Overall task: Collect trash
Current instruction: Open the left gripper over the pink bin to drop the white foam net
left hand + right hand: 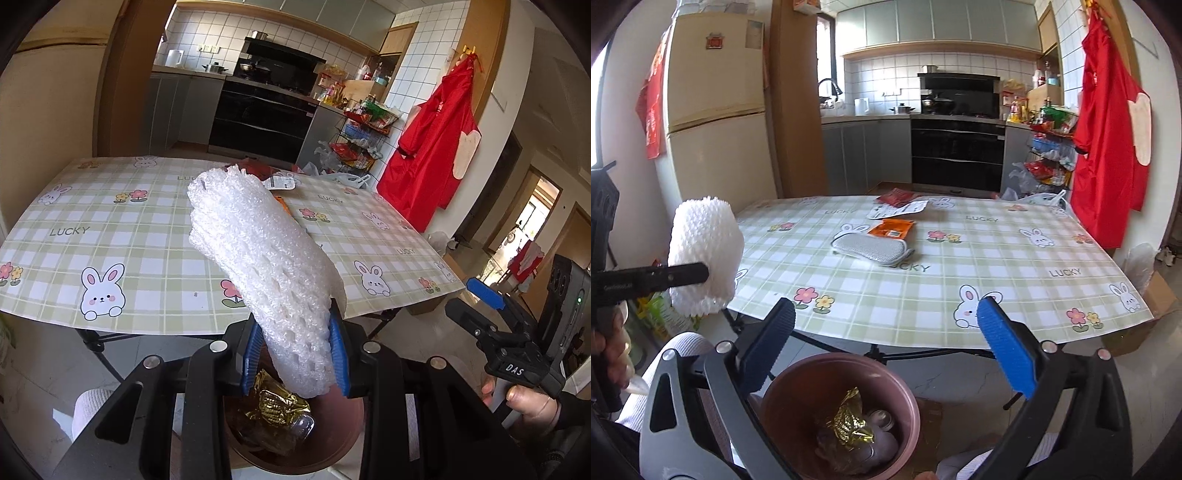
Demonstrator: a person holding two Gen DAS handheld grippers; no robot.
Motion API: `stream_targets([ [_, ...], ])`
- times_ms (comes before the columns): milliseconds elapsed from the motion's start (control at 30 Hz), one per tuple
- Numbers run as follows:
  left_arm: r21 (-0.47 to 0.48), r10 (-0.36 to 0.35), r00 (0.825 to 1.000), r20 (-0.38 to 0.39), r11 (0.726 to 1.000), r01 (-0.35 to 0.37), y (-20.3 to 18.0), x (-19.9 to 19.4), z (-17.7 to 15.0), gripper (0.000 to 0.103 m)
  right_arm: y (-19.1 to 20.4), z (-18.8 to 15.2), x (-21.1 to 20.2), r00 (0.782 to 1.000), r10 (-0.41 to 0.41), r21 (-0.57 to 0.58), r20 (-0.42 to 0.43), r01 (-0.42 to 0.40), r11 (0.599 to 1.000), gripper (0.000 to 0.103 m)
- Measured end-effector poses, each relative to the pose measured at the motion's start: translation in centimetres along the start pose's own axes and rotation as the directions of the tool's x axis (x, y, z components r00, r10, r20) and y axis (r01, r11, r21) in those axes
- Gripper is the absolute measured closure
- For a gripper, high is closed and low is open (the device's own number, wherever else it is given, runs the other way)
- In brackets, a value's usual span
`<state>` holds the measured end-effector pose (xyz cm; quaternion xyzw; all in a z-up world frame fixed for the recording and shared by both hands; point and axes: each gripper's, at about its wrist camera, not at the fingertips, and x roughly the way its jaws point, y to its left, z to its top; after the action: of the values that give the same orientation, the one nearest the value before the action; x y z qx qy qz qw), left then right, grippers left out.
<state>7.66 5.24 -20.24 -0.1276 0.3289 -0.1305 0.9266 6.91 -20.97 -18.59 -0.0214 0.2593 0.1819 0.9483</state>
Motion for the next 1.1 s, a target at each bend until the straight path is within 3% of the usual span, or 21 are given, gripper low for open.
stream_targets([
  [433, 0.122, -0.082, 0.990, -0.114, 0.988, 0.096, -3.7, 2.9, -1.6, 0.070, -1.5, -0.6, 0.8, 0.999, -0.007, 0.067, -0.032, 0.010, 0.998, 0.006],
  [800, 0.179, -0.083, 0.980, -0.179, 0.977, 0.115, -5.3, 4.9, -2.8, 0.068, -2.5, -0.9, 1.0, 0.999, -0.009, 0.112, -0.038, 0.014, 0.994, 0.006],
  [900, 0.183, -0.084, 0.980, -0.181, 0.976, 0.117, -5.3, 5.0, -2.8, 0.057, -2.5, -1.0, 1.0, 0.999, -0.007, 0.116, -0.043, 0.012, 0.993, 0.006],
  [1067, 0.202, -0.051, 0.987, -0.151, 0.976, 0.081, -5.4, 4.7, -2.7, 0.016, -2.6, -0.9, 1.0, 0.999, -0.008, 0.119, -0.044, 0.014, 0.993, 0.006],
  [1100, 0.196, -0.033, 0.989, -0.141, 0.979, 0.061, -5.2, 4.7, -2.6, 0.014, -2.6, -1.0, 1.0, 0.999, -0.009, 0.119, -0.045, 0.014, 0.993, 0.006],
])
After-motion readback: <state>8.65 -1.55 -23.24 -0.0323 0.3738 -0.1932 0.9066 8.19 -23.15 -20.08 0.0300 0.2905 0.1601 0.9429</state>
